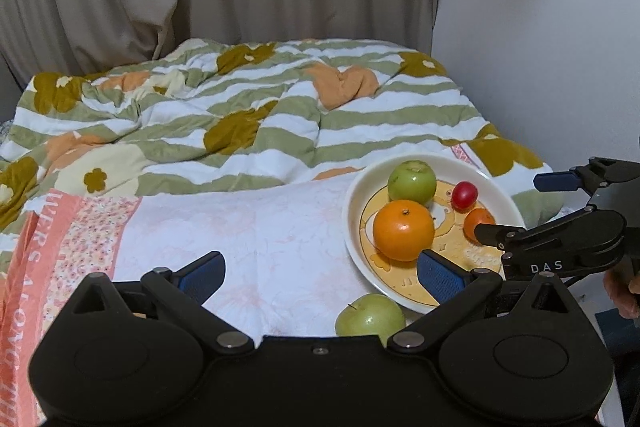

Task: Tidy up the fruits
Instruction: 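Withdraw both tools from the bowl toward the remaining fruits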

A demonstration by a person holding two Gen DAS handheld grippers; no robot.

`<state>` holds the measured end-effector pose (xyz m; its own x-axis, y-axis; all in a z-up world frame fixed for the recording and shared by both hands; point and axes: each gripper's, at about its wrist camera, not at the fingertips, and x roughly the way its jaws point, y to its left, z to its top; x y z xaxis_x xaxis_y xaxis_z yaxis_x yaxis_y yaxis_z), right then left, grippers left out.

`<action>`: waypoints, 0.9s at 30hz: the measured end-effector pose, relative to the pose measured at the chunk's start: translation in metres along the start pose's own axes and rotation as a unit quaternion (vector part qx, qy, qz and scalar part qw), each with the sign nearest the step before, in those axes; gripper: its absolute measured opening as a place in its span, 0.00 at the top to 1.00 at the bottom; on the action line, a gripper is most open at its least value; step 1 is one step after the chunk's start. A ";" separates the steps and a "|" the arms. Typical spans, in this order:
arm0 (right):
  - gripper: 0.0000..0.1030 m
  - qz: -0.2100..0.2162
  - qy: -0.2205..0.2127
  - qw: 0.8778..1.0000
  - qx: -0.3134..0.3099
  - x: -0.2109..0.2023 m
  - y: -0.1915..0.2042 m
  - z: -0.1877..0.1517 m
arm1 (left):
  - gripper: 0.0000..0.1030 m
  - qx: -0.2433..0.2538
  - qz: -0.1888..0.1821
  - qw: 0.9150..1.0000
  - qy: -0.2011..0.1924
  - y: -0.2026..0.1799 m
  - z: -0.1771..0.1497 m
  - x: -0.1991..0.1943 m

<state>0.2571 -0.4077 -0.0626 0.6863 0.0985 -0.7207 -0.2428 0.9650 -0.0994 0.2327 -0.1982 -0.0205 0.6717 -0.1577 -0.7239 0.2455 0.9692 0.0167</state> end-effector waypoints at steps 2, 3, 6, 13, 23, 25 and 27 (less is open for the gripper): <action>0.00 -0.002 0.002 1.000 0.007 -0.008 -0.001 0.000 | 0.00 0.001 0.002 1.000 -0.008 -0.002 -0.001 -0.009; 0.00 -0.005 0.004 1.000 0.009 -0.014 0.000 -0.001 | 0.00 0.000 0.003 1.000 -0.012 -0.002 -0.002 -0.014; 0.00 -0.004 0.000 1.000 0.020 -0.033 0.000 -0.002 | 0.00 -0.001 0.007 1.000 -0.025 -0.005 -0.006 -0.030; 0.00 -0.013 -0.014 0.999 0.027 -0.090 0.005 -0.008 | 0.00 -0.011 0.028 0.997 -0.065 -0.008 -0.022 -0.078; 0.00 0.005 -0.058 0.997 0.049 -0.159 0.024 -0.012 | 0.00 -0.036 0.100 0.986 -0.124 0.007 -0.063 -0.158; 0.00 0.009 -0.064 0.997 0.049 -0.168 0.034 -0.013 | 0.00 -0.039 0.111 0.985 -0.129 0.017 -0.070 -0.168; 0.00 0.012 -0.069 0.996 0.047 -0.177 0.045 -0.014 | 0.00 -0.043 0.123 0.983 -0.132 0.029 -0.077 -0.176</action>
<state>0.1155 -0.3847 0.0506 0.7700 0.1471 -0.6209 -0.1995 0.9798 -0.0152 0.0677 -0.1282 0.0547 0.8639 0.0500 -0.5012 0.0016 0.9948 0.1019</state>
